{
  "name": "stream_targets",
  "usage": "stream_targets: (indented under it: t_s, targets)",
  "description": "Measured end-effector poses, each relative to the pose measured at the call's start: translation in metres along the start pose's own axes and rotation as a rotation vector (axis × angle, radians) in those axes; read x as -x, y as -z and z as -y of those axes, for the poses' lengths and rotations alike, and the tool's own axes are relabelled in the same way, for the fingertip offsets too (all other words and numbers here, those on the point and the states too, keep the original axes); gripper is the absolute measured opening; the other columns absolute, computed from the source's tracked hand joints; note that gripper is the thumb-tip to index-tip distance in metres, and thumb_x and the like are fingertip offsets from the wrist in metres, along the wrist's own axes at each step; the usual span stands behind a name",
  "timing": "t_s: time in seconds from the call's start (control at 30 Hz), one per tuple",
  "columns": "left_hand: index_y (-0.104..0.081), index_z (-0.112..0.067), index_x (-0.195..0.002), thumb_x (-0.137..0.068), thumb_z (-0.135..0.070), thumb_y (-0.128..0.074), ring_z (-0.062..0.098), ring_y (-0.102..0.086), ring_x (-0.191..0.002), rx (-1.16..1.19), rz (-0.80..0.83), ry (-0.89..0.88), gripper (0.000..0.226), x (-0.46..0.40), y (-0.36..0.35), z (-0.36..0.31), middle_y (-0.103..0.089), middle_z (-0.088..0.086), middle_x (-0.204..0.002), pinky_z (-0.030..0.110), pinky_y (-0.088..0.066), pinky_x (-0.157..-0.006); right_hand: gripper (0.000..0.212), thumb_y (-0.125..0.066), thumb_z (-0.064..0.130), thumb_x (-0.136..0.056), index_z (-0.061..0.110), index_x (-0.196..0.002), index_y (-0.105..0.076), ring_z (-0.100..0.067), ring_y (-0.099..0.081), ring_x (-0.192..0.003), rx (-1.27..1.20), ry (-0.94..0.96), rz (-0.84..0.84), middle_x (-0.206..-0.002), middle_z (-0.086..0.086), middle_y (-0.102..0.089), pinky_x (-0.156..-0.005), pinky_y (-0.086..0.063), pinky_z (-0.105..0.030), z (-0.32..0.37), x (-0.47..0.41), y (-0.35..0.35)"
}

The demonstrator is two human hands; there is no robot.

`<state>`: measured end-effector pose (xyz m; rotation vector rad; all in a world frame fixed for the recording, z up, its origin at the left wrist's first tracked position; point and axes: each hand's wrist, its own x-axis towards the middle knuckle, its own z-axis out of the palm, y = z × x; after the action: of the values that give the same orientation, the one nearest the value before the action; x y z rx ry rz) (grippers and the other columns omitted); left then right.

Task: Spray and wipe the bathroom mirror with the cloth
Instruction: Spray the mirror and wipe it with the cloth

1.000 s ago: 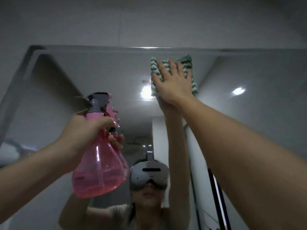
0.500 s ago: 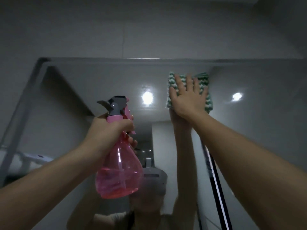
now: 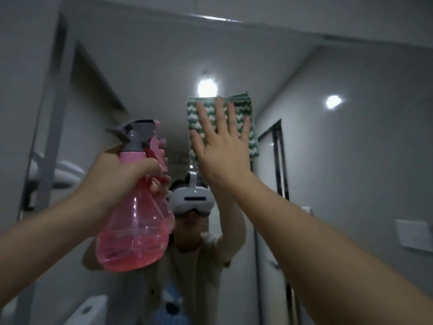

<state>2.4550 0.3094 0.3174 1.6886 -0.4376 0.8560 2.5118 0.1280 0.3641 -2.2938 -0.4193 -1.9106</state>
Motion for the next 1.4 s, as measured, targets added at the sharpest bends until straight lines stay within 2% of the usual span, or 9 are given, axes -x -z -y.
stream_targets:
  t_s: [0.13, 0.2, 0.33, 0.53, 0.67, 0.73, 0.8, 0.97, 1.4]
  targets:
    - [-0.065, -0.004, -0.080, -0.070, -0.006, -0.069, 0.017, -0.059, -0.045, 0.153, 0.029, 0.023, 0.012, 0.051, -0.031, -0.018, -0.064, 0.011, -0.058, 0.028, -0.056, -0.054, 0.057, -0.016, 0.052, -0.099, 0.037, -0.149, 0.007, -0.020, 0.016, -0.145, 0.040, 0.047, 0.062, -0.159, 0.000, 0.014, -0.116, 0.011, -0.050, -0.020, 0.034, 0.000]
    - [-0.064, 0.004, -0.086, -0.075, 0.008, -0.061, 0.012, -0.051, -0.036, 0.221, 0.061, 0.053, 0.012, 0.072, -0.043, -0.017, -0.060, 0.016, -0.058, 0.019, -0.047, -0.041, 0.057, -0.017, 0.052, -0.099, 0.037, -0.149, 0.008, -0.020, 0.015, -0.145, 0.047, 0.058, 0.078, -0.159, 0.000, 0.014, -0.116, 0.012, -0.049, -0.030, 0.051, -0.001]
    - [-0.064, 0.007, -0.094, -0.067, 0.006, -0.068, 0.014, -0.049, -0.036, 0.207, 0.079, 0.084, 0.027, 0.103, -0.061, 0.003, -0.065, 0.016, -0.058, 0.019, -0.044, -0.039, 0.057, -0.019, 0.053, -0.098, 0.037, -0.149, 0.003, -0.021, 0.010, -0.146, 0.031, 0.024, 0.045, -0.160, -0.001, 0.007, -0.115, 0.009, -0.049, -0.048, 0.089, -0.007]
    - [-0.065, 0.002, -0.076, -0.028, -0.031, -0.068, 0.017, -0.050, -0.036, 0.143, 0.028, 0.174, 0.058, 0.141, -0.090, 0.027, -0.058, 0.007, -0.043, 0.022, -0.046, -0.041, 0.058, -0.021, 0.053, -0.097, 0.033, -0.150, -0.012, -0.022, 0.001, -0.146, 0.037, -0.039, -0.013, -0.160, -0.005, -0.005, -0.115, -0.002, -0.053, -0.069, 0.156, -0.021]
    - [-0.064, -0.004, -0.073, -0.042, -0.030, -0.073, 0.022, -0.053, -0.045, 0.139, 0.019, 0.212, 0.041, 0.157, -0.100, 0.035, -0.060, 0.004, -0.046, 0.031, -0.048, -0.056, 0.058, -0.012, 0.054, -0.097, 0.030, -0.150, -0.020, -0.024, -0.005, -0.145, 0.033, -0.072, 0.003, -0.159, -0.008, -0.013, -0.114, -0.004, -0.054, -0.068, 0.183, -0.022]
    - [-0.060, -0.005, -0.068, -0.065, -0.006, -0.072, 0.013, -0.051, -0.037, 0.162, 0.030, 0.209, 0.013, 0.164, -0.104, 0.038, -0.058, 0.002, -0.041, 0.020, -0.046, -0.044, 0.059, -0.009, 0.054, -0.097, 0.029, -0.148, -0.025, -0.025, -0.009, -0.145, 0.027, -0.092, 0.011, -0.158, -0.009, -0.017, -0.114, -0.005, -0.054, -0.062, 0.199, -0.025]
    - [-0.058, -0.006, -0.067, -0.076, 0.012, -0.061, 0.006, -0.049, -0.033, 0.121, 0.021, 0.199, 0.020, 0.171, -0.104, 0.038, -0.058, 0.000, -0.039, 0.013, -0.041, -0.036, 0.057, -0.011, 0.053, -0.098, 0.030, -0.149, -0.024, -0.026, -0.009, -0.145, 0.023, -0.094, 0.021, -0.158, -0.009, -0.016, -0.115, -0.005, -0.053, -0.056, 0.221, -0.030]
    - [-0.057, -0.003, -0.068, -0.077, 0.012, -0.060, 0.006, -0.048, -0.032, 0.086, -0.013, 0.186, 0.018, 0.188, -0.090, 0.046, -0.057, 0.002, -0.038, 0.012, -0.040, -0.036, 0.056, -0.014, 0.053, -0.099, 0.033, -0.150, 0.000, -0.025, 0.000, -0.146, 0.014, -0.083, 0.055, -0.157, -0.005, 0.011, -0.116, 0.003, -0.052, -0.043, 0.275, -0.042]
    - [-0.058, -0.011, -0.067, -0.073, 0.006, -0.067, 0.009, -0.053, -0.040, 0.012, 0.005, 0.251, 0.020, 0.248, -0.091, 0.085, -0.056, 0.000, -0.043, 0.021, -0.045, -0.043, 0.058, -0.023, 0.053, -0.097, 0.030, -0.150, -0.017, -0.026, -0.007, -0.145, 0.052, -0.099, 0.152, -0.157, -0.010, -0.016, -0.114, -0.004, -0.055, -0.033, 0.289, -0.031]
